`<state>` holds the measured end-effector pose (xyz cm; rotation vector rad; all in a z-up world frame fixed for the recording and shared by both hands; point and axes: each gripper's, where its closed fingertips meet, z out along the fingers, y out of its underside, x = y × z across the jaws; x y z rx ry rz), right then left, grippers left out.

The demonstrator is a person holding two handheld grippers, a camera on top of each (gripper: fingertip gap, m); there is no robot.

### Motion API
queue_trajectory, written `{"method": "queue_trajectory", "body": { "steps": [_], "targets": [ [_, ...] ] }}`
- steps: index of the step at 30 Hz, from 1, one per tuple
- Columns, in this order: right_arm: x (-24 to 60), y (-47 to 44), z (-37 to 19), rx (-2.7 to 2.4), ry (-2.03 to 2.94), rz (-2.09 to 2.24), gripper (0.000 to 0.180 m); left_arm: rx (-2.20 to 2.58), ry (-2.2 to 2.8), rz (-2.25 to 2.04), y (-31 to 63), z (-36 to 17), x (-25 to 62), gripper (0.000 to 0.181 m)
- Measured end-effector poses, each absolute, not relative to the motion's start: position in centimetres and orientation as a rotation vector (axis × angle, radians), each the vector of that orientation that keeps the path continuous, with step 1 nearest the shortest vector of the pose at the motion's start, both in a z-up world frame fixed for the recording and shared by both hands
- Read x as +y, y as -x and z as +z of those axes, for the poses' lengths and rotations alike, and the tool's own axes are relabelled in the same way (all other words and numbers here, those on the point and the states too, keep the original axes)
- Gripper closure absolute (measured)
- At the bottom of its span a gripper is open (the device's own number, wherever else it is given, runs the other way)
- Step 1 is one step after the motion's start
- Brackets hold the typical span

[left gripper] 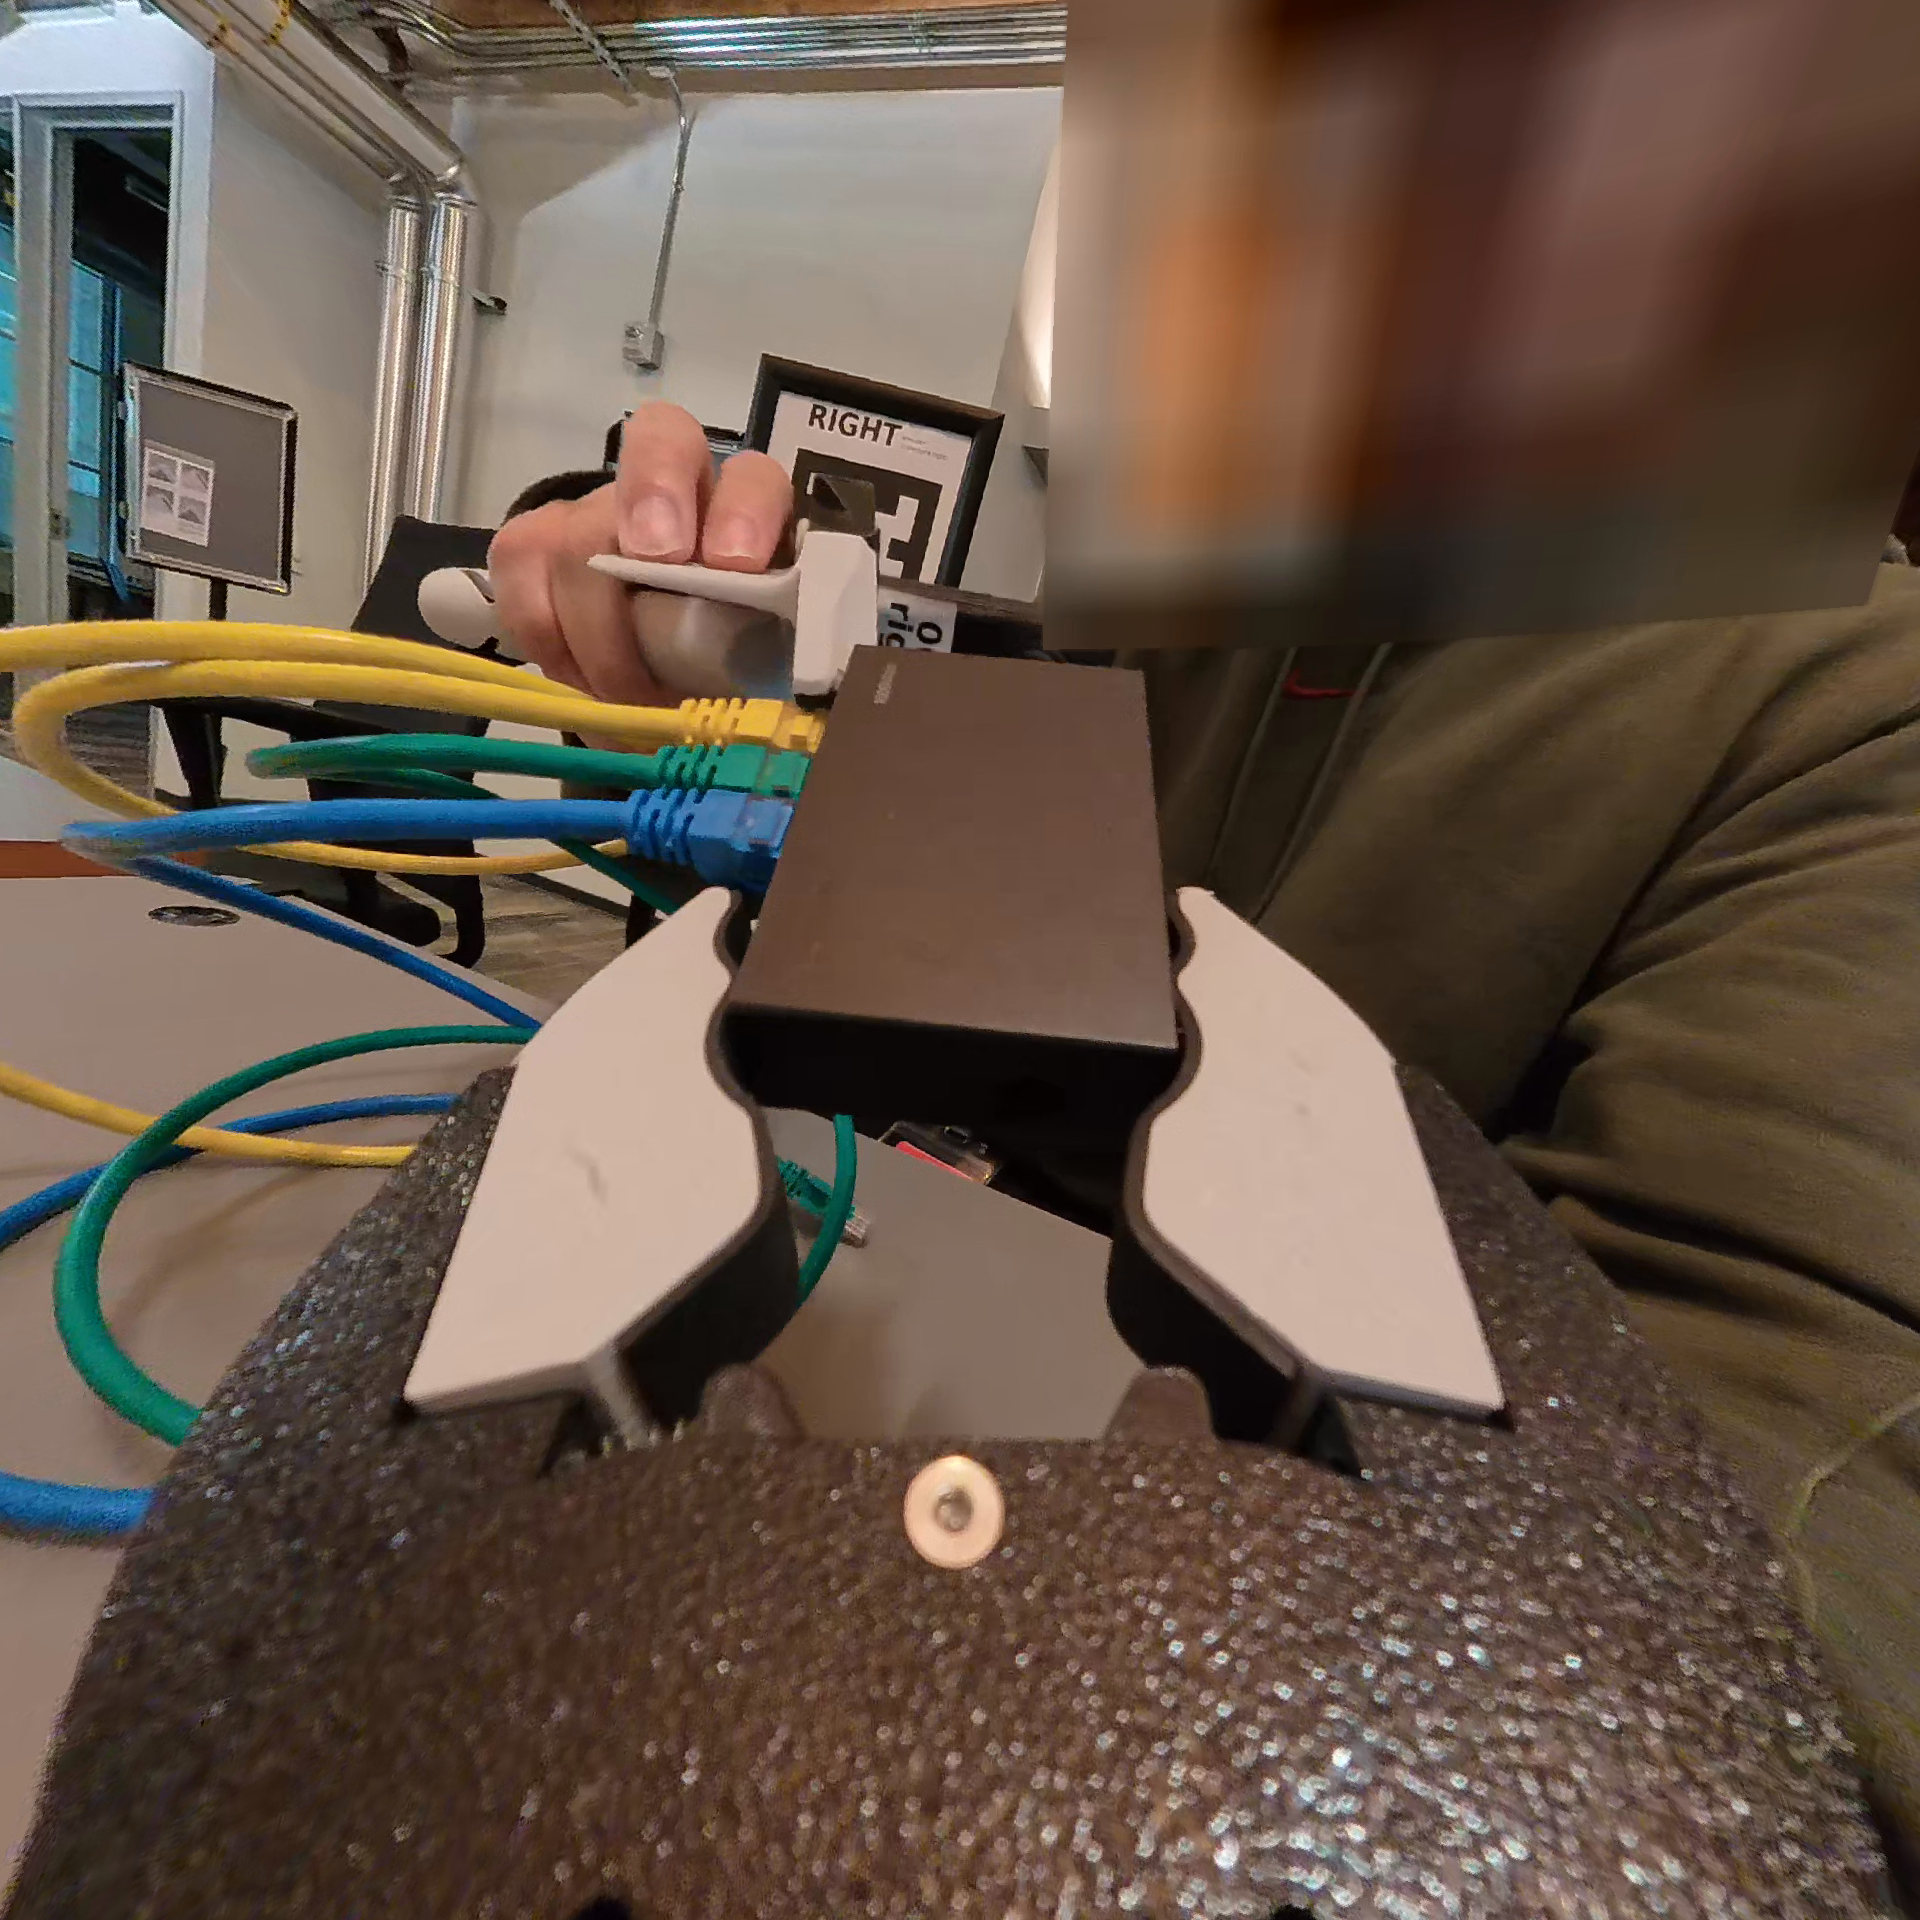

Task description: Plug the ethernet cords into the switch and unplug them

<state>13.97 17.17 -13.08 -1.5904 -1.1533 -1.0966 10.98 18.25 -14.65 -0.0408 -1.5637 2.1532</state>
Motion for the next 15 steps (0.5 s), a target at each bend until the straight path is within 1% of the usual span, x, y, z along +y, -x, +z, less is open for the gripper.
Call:
{"method": "queue_trajectory", "body": {
  "steps": [8, 15],
  "targets": [
    [17.09, -13.44, -12.87, -1.142, 1.682, -0.943, 0.164, -1.53, 0.065, 2.127, -10.54, -14.44, 18.3, 0.107],
    [17.12, -13.29, -12.87, -1.167, 1.69, -0.97, 0.164, -1.518, 0.074, 2.125, -10.44, -14.46, 18.38, 0.107]
  ]
}}
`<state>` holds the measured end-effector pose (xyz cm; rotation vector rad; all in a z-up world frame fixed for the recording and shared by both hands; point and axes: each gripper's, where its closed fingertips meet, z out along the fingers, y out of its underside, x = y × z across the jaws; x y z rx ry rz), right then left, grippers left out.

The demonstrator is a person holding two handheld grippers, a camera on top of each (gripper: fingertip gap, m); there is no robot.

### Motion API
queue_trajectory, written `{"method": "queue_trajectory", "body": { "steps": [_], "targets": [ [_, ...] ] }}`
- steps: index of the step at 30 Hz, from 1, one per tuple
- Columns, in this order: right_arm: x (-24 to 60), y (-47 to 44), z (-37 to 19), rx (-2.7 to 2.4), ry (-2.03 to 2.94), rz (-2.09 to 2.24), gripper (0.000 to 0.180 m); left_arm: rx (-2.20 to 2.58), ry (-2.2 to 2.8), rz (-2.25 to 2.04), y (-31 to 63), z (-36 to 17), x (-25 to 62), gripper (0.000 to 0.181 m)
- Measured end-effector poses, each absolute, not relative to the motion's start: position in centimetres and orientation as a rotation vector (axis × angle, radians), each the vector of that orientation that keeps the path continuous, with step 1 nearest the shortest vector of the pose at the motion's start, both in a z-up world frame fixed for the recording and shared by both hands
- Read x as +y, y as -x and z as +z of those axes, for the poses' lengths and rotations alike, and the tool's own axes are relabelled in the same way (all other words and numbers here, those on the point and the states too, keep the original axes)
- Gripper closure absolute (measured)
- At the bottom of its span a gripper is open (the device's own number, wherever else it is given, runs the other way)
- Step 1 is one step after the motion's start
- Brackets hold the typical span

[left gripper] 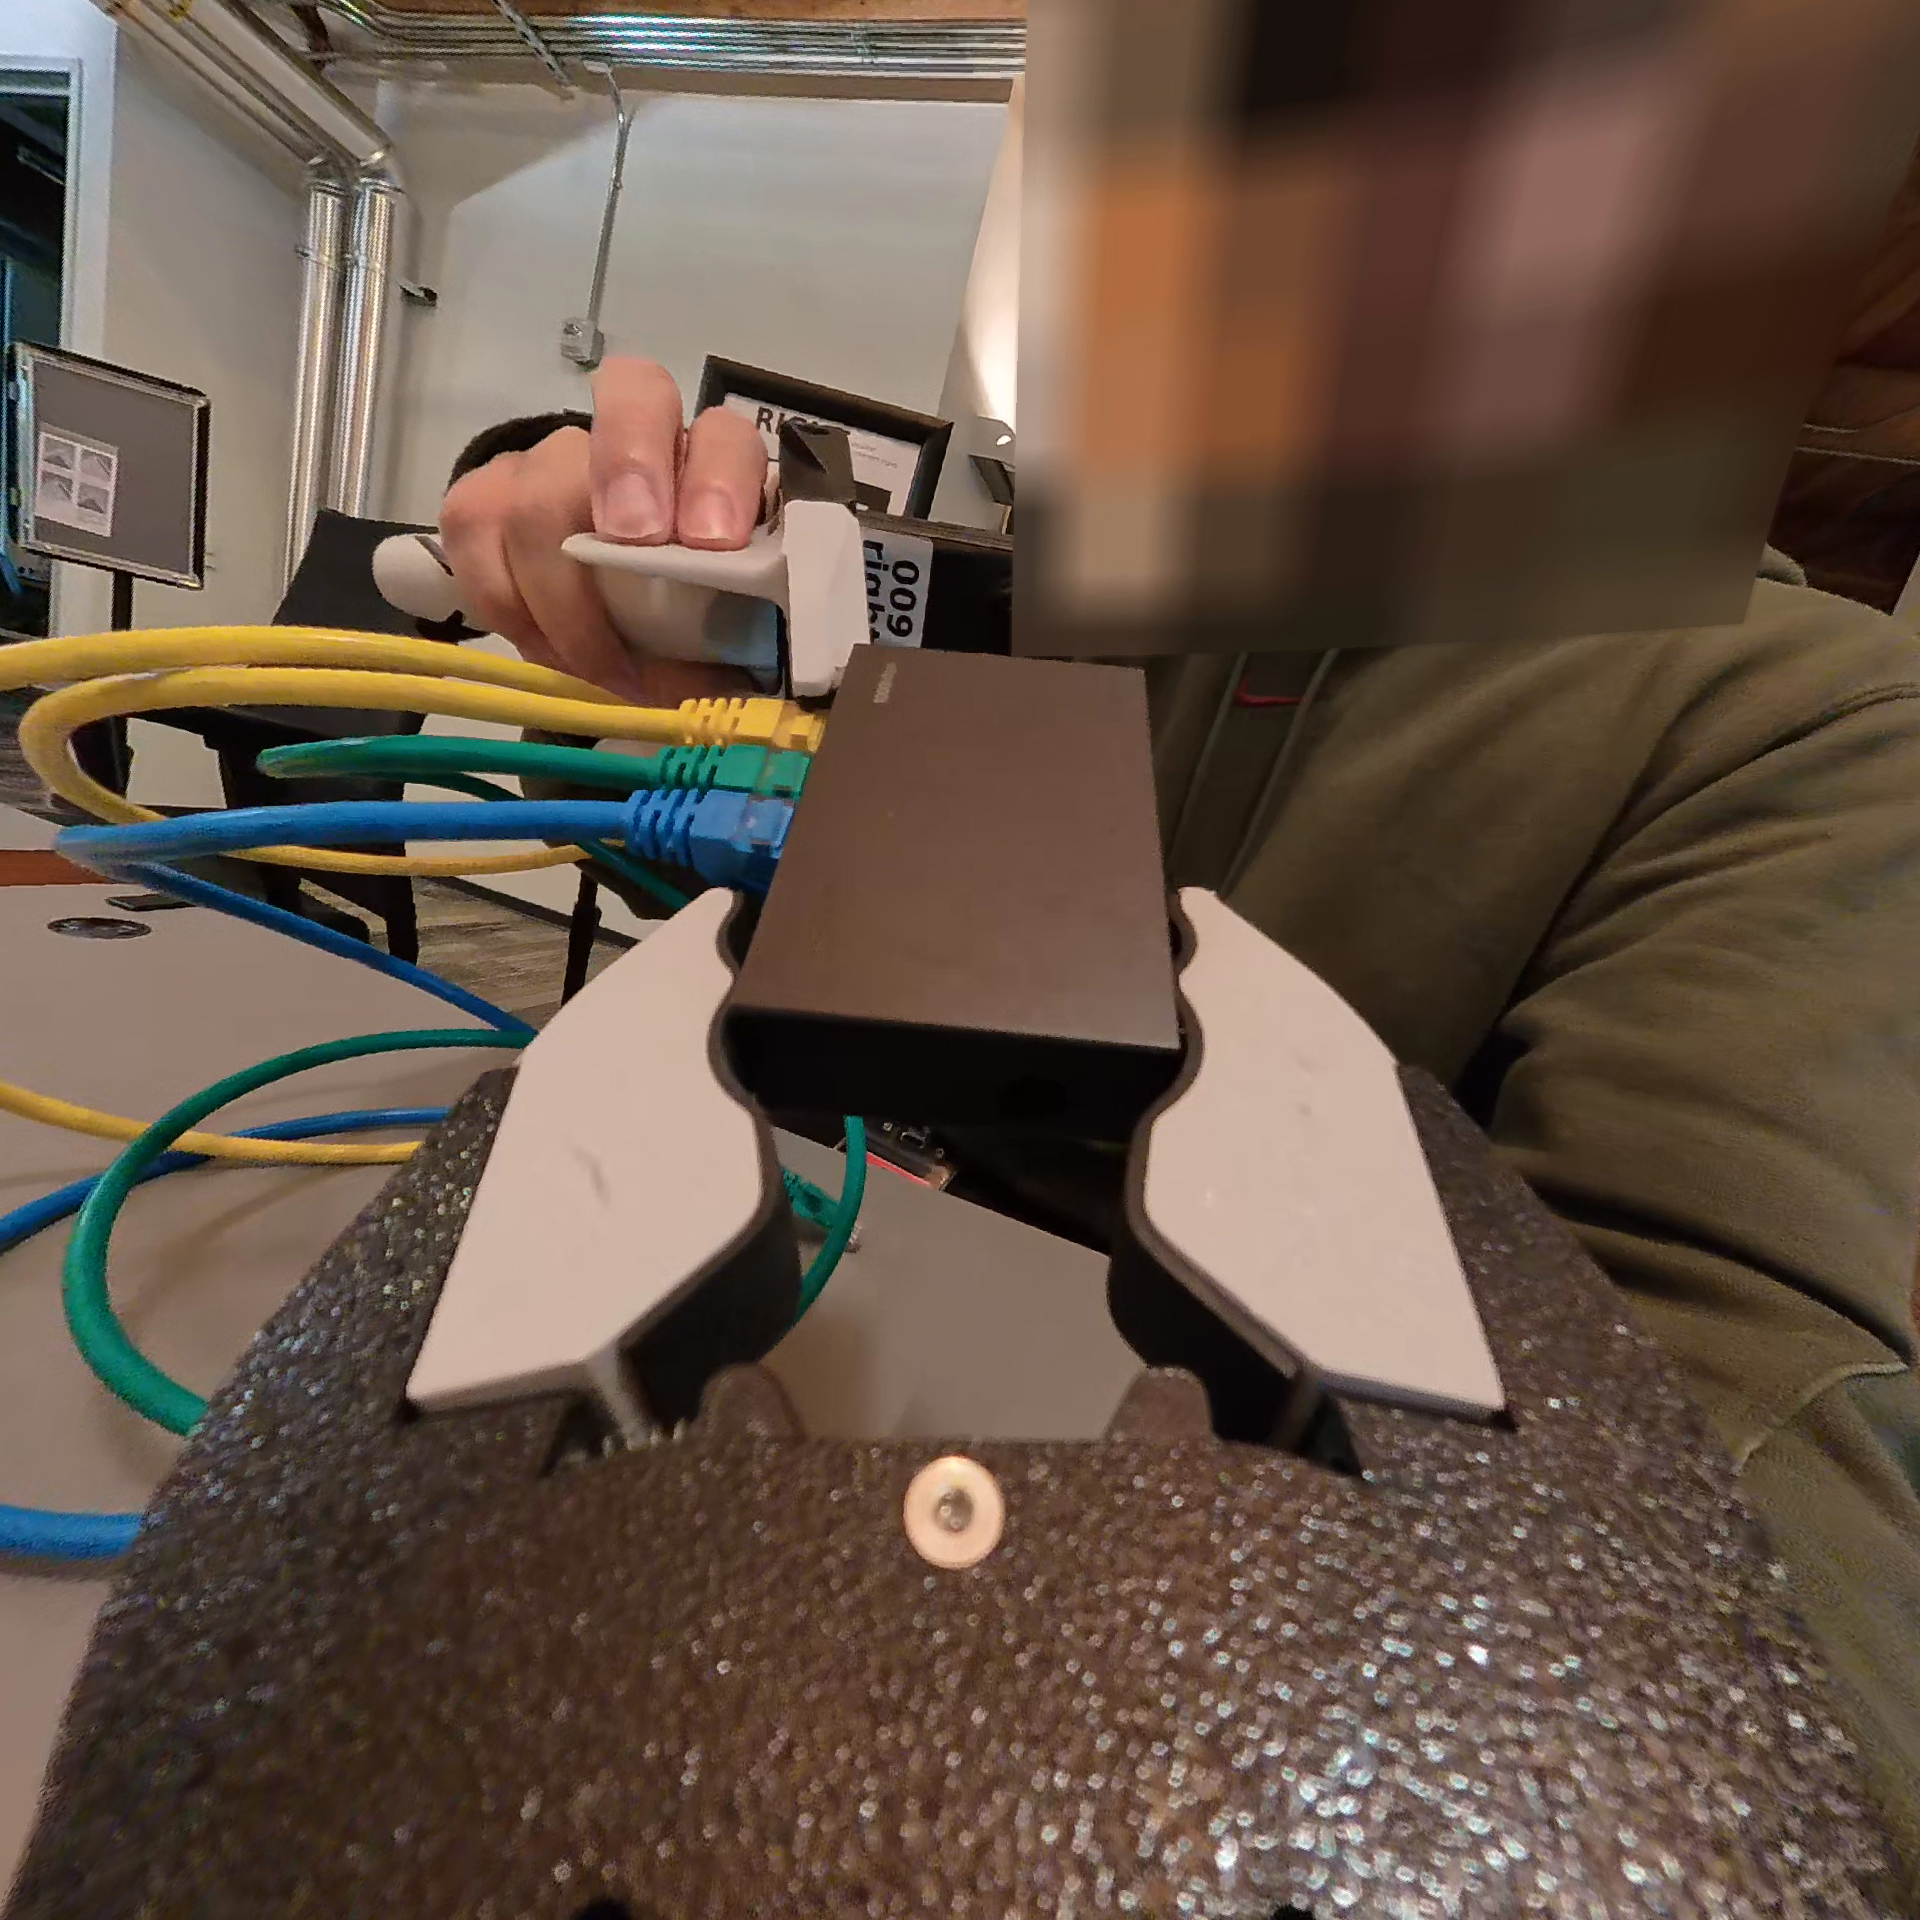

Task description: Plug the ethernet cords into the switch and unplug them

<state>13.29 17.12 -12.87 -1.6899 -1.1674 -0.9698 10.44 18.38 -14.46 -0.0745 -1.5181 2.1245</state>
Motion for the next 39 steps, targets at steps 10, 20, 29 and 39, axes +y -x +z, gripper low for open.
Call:
{"method": "queue_trajectory", "body": {
  "steps": [10, 20, 29, 39],
  "targets": [
    [16.8, -13.5, -11.9, -1.123, 1.67, -0.981, 0.172, -1.51, 0.058, 2.126, -10.7, -14.6, 18.2, 0.107],
    [16.8, -13.2, -12.5, -1.116, 1.72, -0.918, 0.159, -1.509, 0.071, 2.122, -10.5, -14.6, 18.2, 0.107],
    [17.0, -12.9, -12.6, -1.109, 1.716, -0.884, 0.165, -1.494, 0.091, 2.128, -10.3, -14.3, 18.4, 0.107],
    [17.3, -13.1, -12.9, -1.041, 1.773, -0.811, 0.166, -1.48, 0.085, 2.114, -10.3, -14.6, 18.5, 0.107]
  ]
}}
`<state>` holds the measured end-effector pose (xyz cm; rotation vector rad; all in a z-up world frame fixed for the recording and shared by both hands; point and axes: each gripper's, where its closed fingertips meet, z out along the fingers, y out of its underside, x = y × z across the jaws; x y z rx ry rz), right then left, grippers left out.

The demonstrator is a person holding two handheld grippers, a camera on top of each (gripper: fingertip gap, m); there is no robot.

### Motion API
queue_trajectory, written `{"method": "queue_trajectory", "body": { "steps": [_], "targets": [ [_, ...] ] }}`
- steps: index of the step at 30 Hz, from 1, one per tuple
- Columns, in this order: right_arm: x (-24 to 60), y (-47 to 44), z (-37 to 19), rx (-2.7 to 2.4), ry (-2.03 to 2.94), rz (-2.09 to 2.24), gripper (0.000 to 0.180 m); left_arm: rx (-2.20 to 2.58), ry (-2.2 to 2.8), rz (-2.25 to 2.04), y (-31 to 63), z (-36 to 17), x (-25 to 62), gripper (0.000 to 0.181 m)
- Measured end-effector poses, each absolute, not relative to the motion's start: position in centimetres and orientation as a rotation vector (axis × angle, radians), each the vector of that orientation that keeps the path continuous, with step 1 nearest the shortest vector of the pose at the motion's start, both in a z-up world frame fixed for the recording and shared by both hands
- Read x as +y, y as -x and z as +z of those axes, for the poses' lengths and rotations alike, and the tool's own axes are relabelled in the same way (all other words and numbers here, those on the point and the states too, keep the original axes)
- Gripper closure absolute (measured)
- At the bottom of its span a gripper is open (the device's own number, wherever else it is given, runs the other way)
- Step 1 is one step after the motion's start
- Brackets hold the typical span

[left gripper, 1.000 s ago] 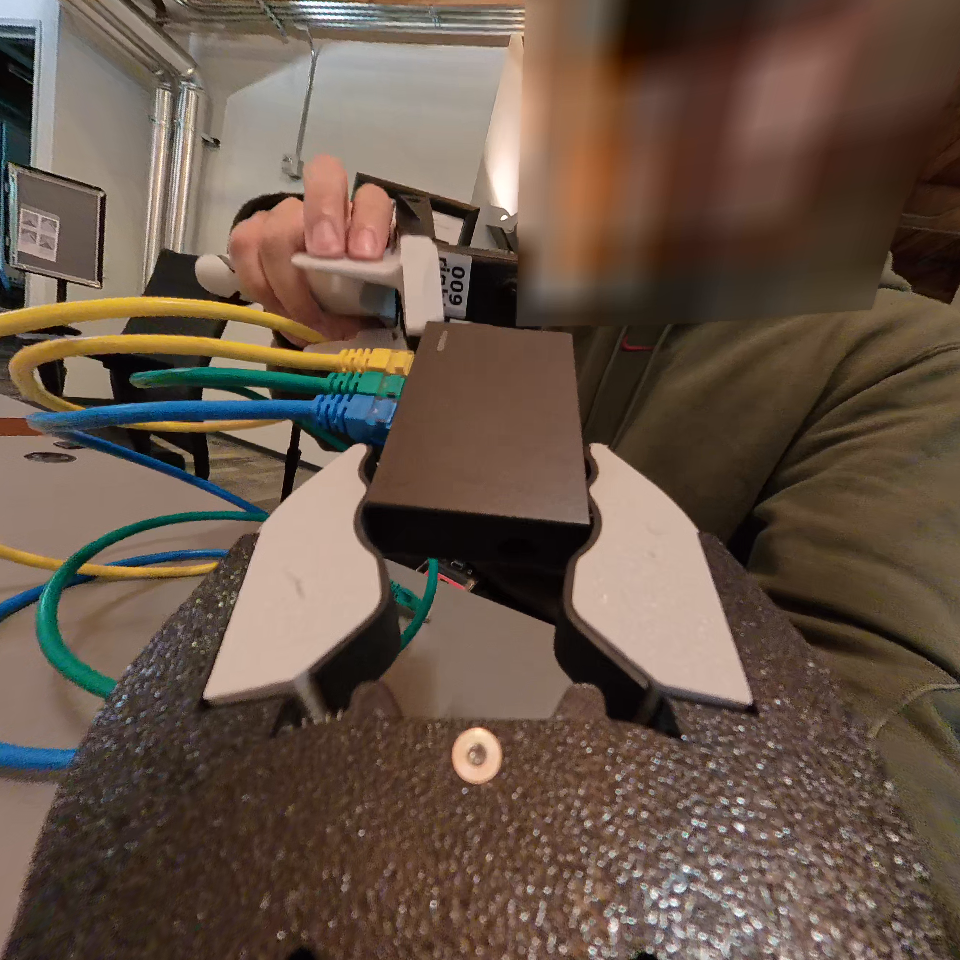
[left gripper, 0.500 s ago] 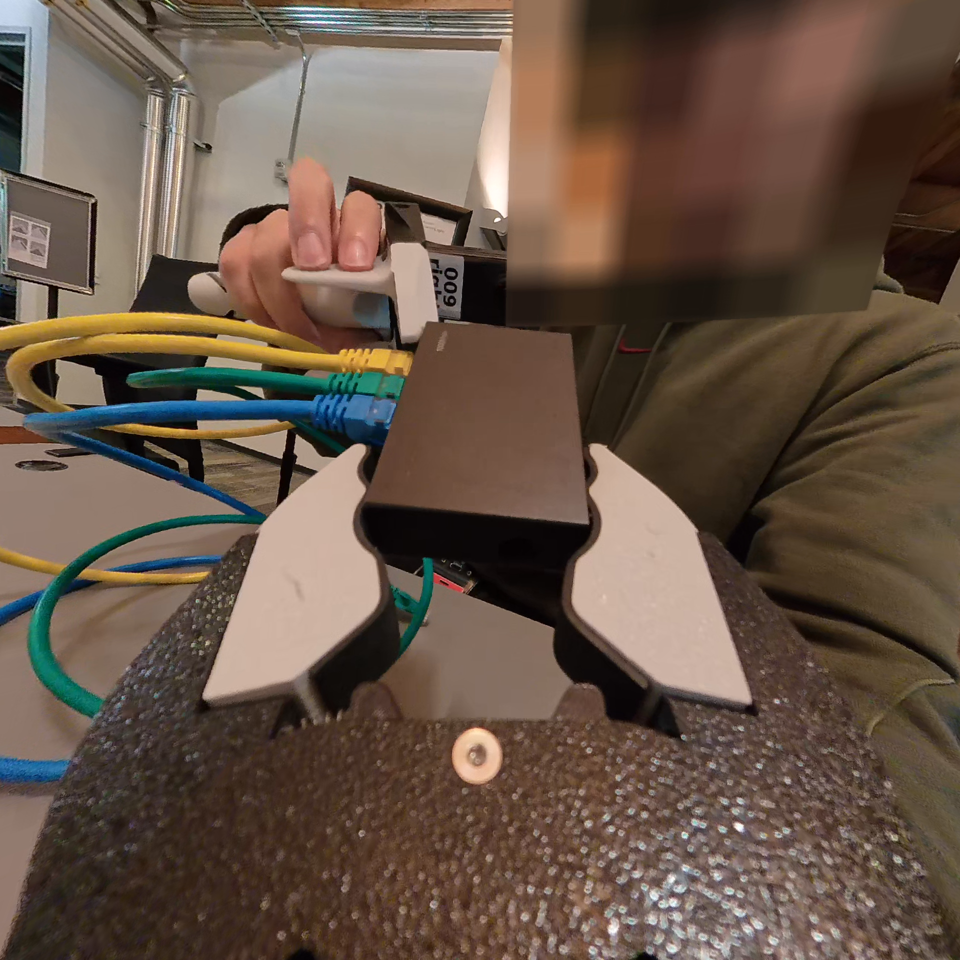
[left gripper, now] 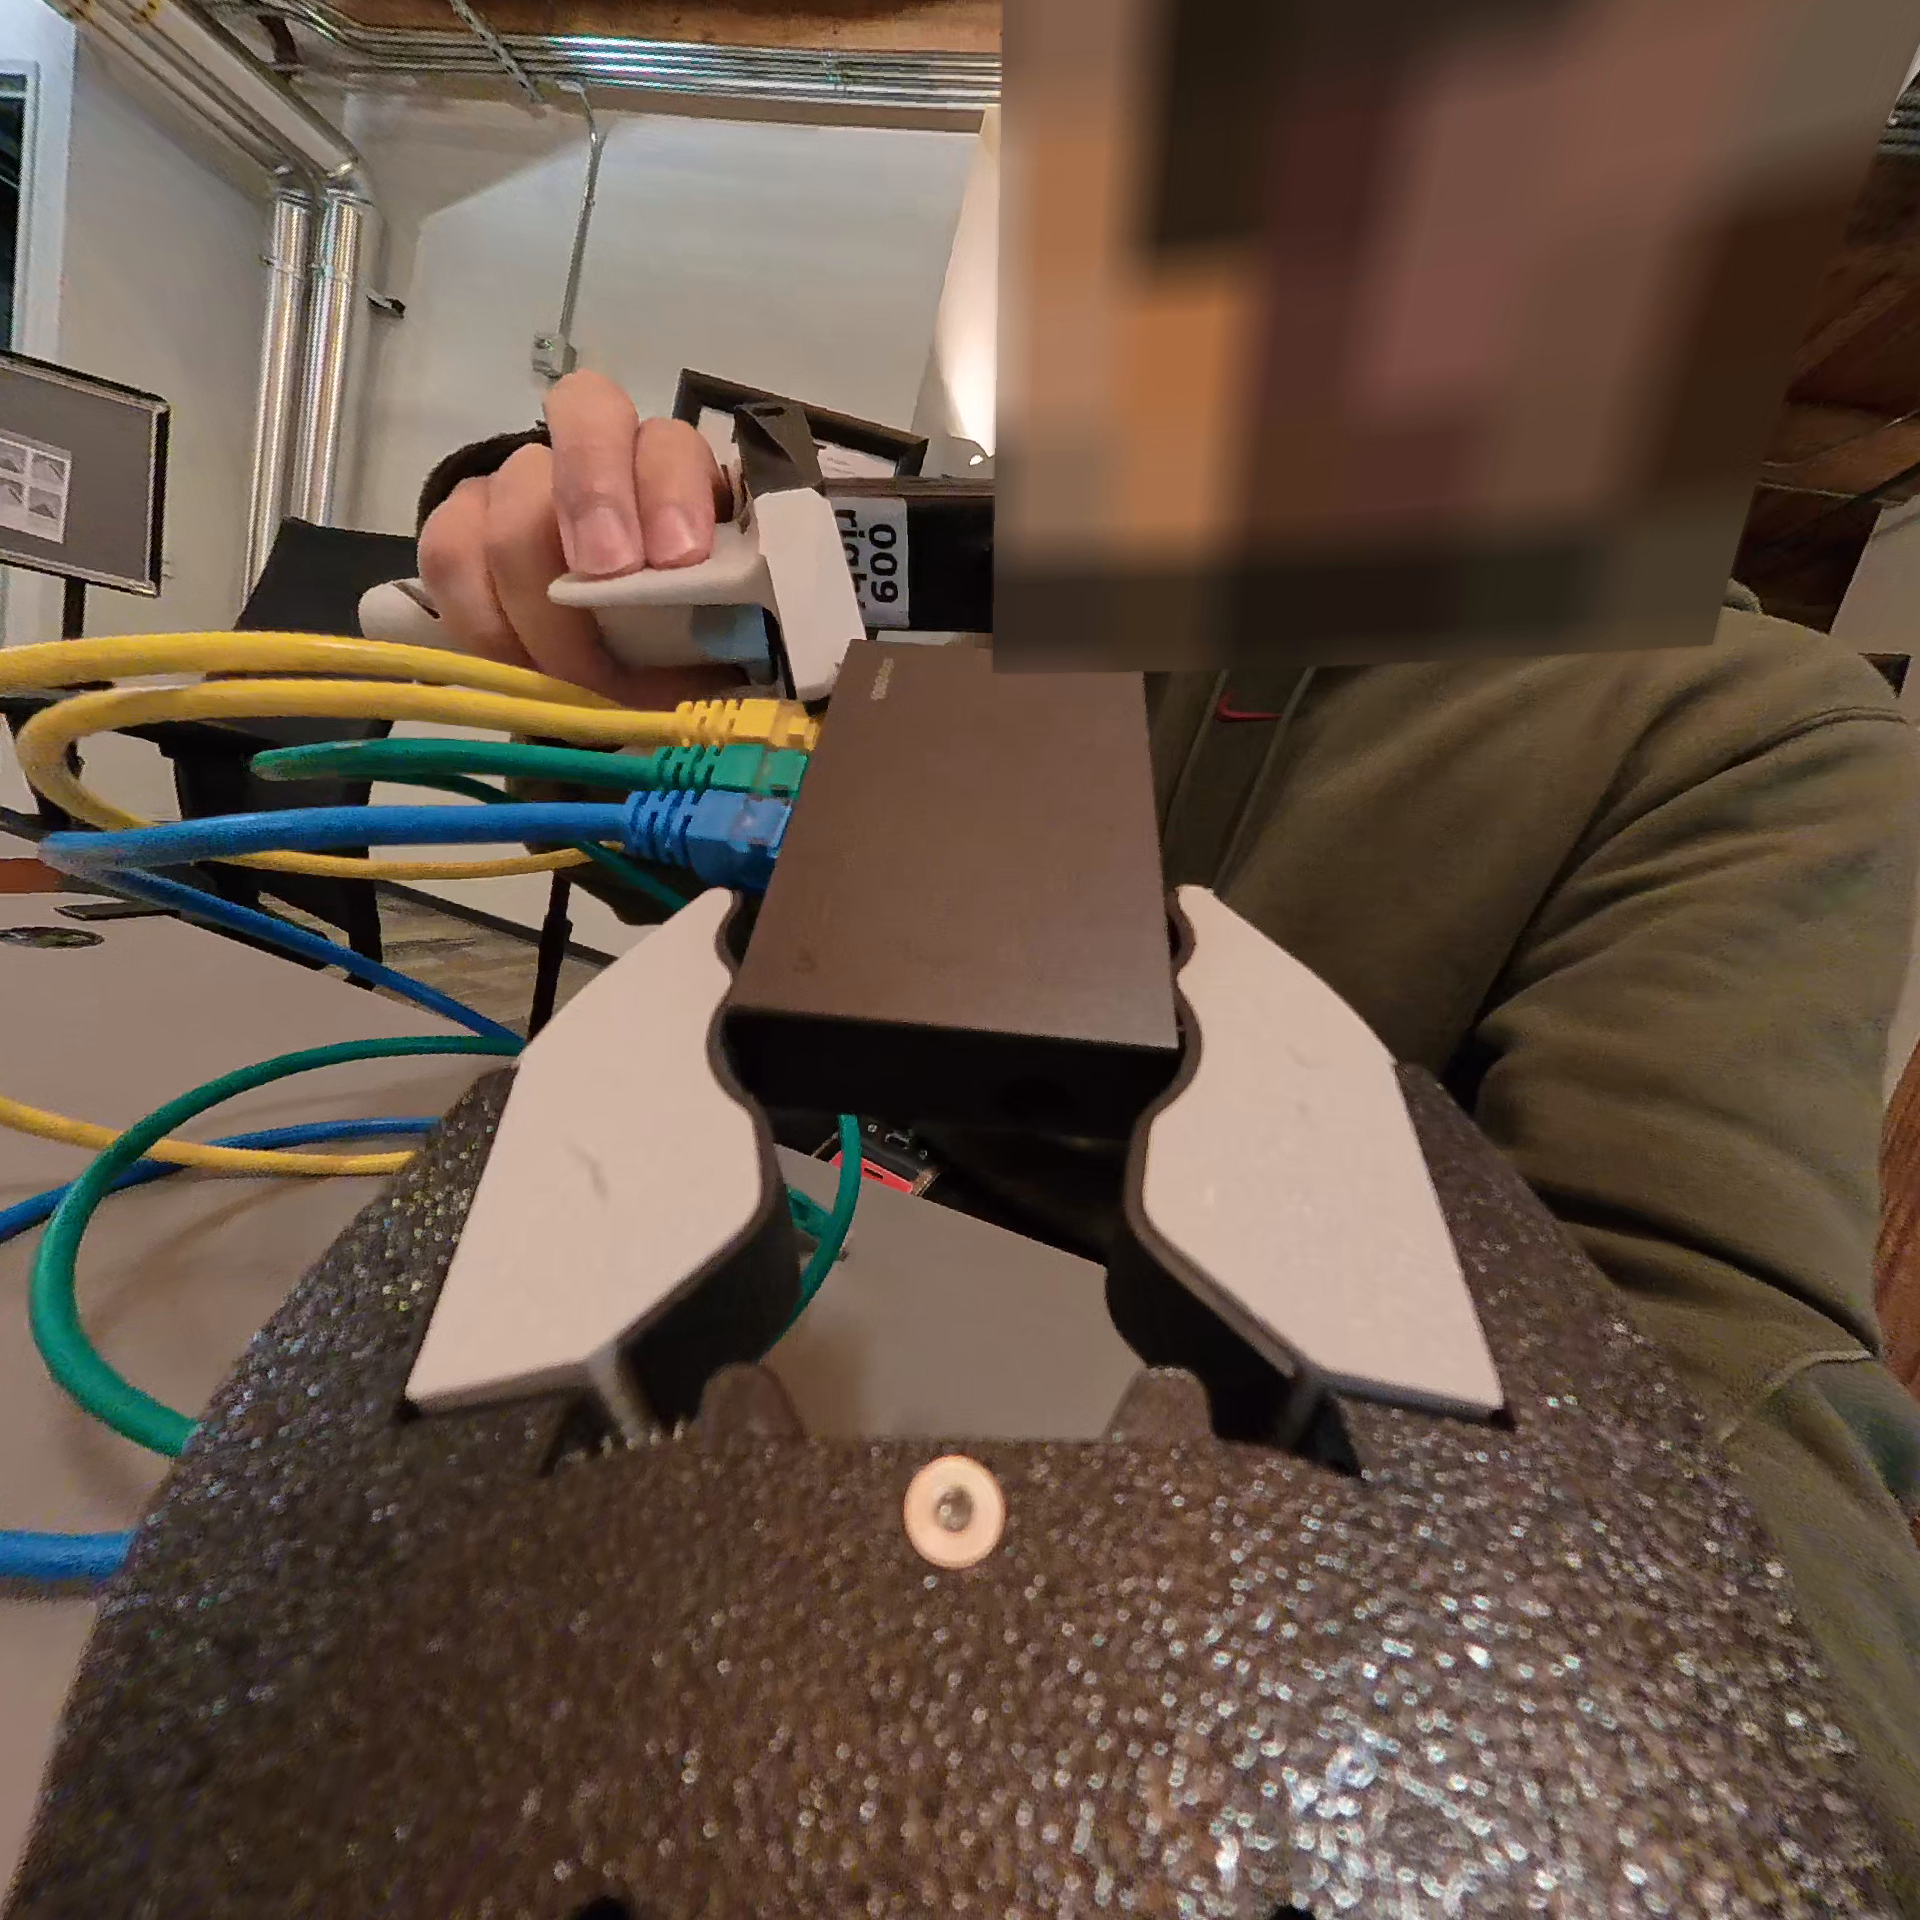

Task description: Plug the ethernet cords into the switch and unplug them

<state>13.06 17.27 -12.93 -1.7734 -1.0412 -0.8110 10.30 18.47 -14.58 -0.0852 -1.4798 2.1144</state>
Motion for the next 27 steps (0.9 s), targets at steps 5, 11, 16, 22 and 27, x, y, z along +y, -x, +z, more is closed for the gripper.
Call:
{"method": "queue_trajectory", "body": {
  "steps": [5, 11, 16, 22, 27],
  "targets": [
    [17.1, -13.1, -13.2, -1.071, 1.816, -0.876, 0.166, -1.503, 0.092, 2.115, -10.2, -14.8, 18.4, 0.107],
    [17.0, -13.6, -13.3, -1.062, 1.85, -0.956, 0.167, -1.503, 0.069, 2.117, -10.5, -15.0, 18.4, 0.107],
    [17.0, -13.8, -13.4, -1.065, 1.911, -0.983, 0.167, -1.518, 0.065, 2.131, -10.6, -15.0, 18.5, 0.108],
    [16.7, -14.0, -13.5, -1.175, 1.932, -1.079, 0.168, -1.535, 0.059, 2.123, -10.6, -15.2, 18.2, 0.108],
    [16.1, -14.6, -13.5, -1.328, 1.911, -1.185, 0.169, -1.548, 0.079, 2.088, -10.0, -15.4, 18.4, 0.108]
  ]
}}
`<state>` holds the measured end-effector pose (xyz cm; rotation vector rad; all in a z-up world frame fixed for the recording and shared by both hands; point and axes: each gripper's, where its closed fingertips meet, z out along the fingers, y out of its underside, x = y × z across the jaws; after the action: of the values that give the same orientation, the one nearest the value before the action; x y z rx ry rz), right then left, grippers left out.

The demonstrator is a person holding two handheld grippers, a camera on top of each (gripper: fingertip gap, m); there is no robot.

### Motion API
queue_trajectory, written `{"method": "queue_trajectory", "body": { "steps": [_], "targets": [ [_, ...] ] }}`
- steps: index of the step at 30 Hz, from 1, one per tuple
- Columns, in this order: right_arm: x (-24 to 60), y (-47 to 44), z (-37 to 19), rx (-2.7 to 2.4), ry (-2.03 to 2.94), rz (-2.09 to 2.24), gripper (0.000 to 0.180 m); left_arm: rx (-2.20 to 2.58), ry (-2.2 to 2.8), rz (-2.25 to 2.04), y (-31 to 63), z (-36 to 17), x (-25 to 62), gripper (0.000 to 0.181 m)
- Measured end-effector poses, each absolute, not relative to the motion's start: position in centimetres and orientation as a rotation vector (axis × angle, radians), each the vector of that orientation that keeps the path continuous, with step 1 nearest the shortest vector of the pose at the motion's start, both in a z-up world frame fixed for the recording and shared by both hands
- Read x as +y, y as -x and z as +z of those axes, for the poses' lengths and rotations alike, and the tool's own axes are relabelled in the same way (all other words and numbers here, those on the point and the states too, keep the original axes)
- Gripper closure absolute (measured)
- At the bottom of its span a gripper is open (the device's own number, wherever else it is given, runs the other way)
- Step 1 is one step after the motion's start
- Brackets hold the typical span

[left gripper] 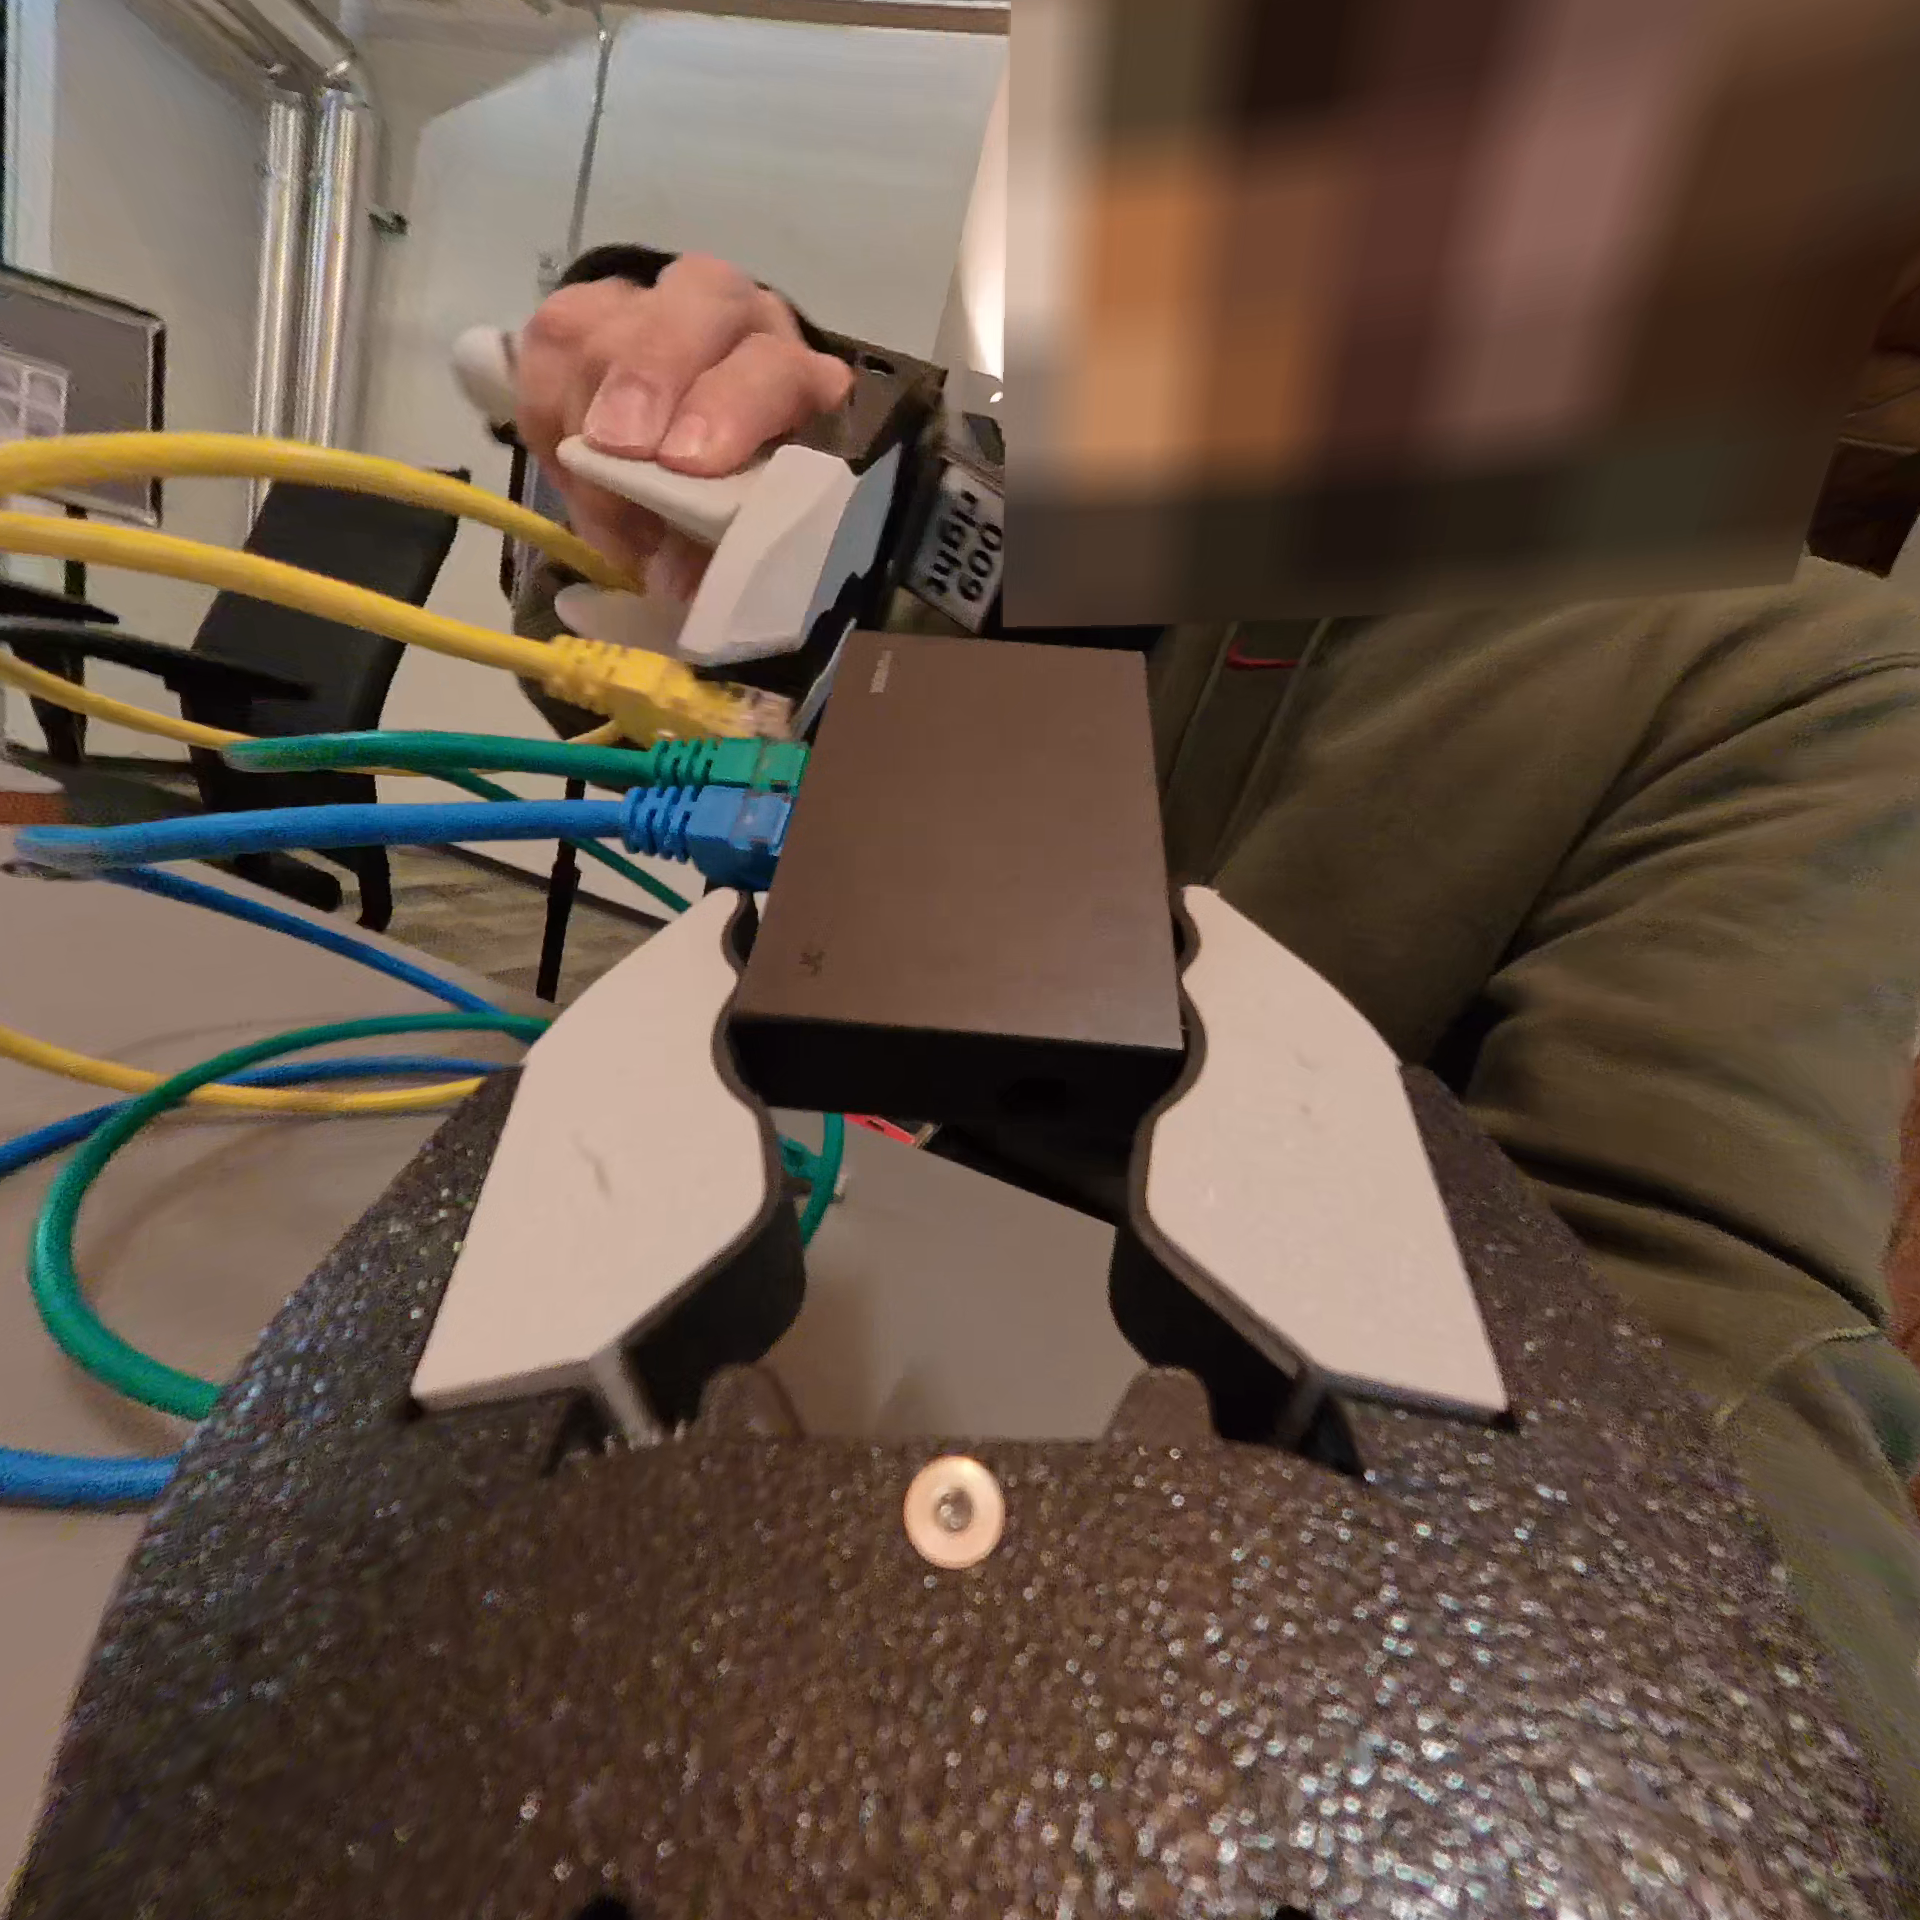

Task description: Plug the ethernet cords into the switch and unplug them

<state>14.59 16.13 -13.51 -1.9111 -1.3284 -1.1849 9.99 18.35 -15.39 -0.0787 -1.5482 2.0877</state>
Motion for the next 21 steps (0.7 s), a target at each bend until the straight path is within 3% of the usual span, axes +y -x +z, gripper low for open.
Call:
{"method": "queue_trajectory", "body": {
  "steps": [7, 14, 21],
  "targets": [
    [15.3, -17.1, -8.3, -1.106, 1.91, -1.194, 0.169, -1.557, 0.067, 2.177, -10.5, -14.9, 18.8, 0.108],
    [12.6, -17.8, 0.7, -0.808, 1.728, -0.947, 0.17, -1.587, -0.058, 2.486, -12.9, -12.4, 21.4, 0.107],
    [9.3, -23.9, -0.3, -0.65, 1.842, -1.037, 0.171, -1.613, 0.062, 2.603, -10.7, -9.0, 23.4, 0.107]
  ]
}}
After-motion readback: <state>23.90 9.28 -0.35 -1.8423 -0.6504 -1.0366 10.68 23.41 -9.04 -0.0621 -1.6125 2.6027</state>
